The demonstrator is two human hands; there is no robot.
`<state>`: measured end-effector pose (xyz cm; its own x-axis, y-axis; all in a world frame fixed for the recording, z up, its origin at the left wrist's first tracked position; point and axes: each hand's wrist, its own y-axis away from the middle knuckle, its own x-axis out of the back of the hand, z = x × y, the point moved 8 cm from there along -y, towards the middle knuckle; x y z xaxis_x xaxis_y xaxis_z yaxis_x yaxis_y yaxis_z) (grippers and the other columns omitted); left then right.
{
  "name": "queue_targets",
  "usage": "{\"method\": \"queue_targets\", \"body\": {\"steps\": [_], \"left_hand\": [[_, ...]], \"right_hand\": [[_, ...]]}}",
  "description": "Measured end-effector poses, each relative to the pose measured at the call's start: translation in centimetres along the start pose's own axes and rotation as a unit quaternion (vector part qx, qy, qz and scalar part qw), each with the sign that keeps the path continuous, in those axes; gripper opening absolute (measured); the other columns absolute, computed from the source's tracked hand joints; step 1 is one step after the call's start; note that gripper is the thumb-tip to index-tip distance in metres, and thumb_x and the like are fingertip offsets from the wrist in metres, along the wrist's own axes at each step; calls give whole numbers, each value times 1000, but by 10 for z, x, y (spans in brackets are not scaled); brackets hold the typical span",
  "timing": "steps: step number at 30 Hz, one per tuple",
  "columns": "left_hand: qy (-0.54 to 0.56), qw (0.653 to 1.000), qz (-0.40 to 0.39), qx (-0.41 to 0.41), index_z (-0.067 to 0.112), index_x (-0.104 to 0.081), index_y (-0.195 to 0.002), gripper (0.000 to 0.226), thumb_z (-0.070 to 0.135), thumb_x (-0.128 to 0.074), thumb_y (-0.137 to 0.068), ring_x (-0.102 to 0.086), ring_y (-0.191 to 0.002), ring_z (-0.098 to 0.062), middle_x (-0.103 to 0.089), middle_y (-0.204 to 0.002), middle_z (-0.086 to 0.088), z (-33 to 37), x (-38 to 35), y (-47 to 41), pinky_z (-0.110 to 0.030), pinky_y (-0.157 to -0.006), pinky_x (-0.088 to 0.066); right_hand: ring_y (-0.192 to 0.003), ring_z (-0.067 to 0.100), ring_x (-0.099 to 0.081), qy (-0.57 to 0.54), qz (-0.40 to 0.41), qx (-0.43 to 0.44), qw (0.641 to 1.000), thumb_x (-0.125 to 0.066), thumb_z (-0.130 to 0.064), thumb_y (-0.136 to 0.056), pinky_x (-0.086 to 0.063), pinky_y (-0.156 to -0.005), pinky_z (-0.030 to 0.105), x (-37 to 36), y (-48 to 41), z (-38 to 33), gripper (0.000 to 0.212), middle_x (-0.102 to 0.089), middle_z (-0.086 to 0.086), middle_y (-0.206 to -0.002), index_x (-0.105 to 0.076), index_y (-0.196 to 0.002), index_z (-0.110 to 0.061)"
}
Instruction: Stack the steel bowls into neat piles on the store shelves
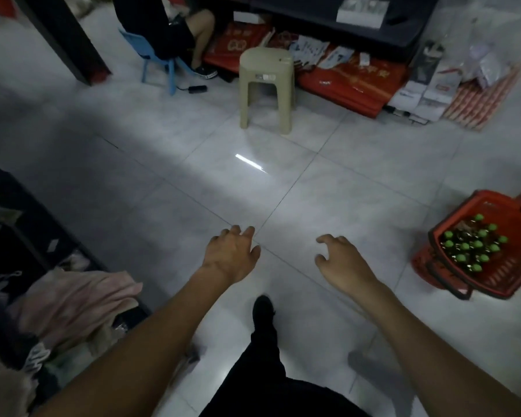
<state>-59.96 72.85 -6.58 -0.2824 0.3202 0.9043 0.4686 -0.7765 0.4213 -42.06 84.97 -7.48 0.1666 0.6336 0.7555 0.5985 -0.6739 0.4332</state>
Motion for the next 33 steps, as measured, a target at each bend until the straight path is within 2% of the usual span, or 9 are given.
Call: {"method": "queue_targets", "body": {"steps": [8,19,27,33], "left_hand": [[4,1000,20,-11,17,-33,-148,54,45,-35,-101,-49,-123,-31,-49,-138,-13,-49,95,-137,-42,-98,-44],[-17,998,36,-56,20,-33,-149,54,44,-39,-101,-51,-121,-29,-51,-135,-11,-30,183,-327,-40,-96,-43],[-52,996,58,-49,20,-36,-147,53,45,-40,-100,-56,-114,-28,-55,-127,-10,-9,270,-472,-39,-91,-46],[-25,996,84,-27,21,-38,-145,51,44,-41,-99,-57,-111,-28,-57,-123,-9,-31,324,-554,-39,-88,-47]], "right_hand": [[-120,25,-51,13,32,7,999,-48,-26,-99,-48,-94,36,72,-140,-83,44,-46,9,-138,-43,-142,-21],[-117,27,-54,-45,59,-47,996,-47,-26,-100,-50,-94,38,161,-307,-76,43,-45,9,-138,-44,-142,-20],[-114,26,-56,-83,75,-46,993,-49,-25,-98,-50,-91,34,237,-455,-70,41,-48,11,-135,-48,-139,-19],[-117,28,-54,-60,66,-29,996,-50,-25,-97,-46,-90,32,282,-555,-104,41,-50,12,-132,-50,-138,-18]]}}
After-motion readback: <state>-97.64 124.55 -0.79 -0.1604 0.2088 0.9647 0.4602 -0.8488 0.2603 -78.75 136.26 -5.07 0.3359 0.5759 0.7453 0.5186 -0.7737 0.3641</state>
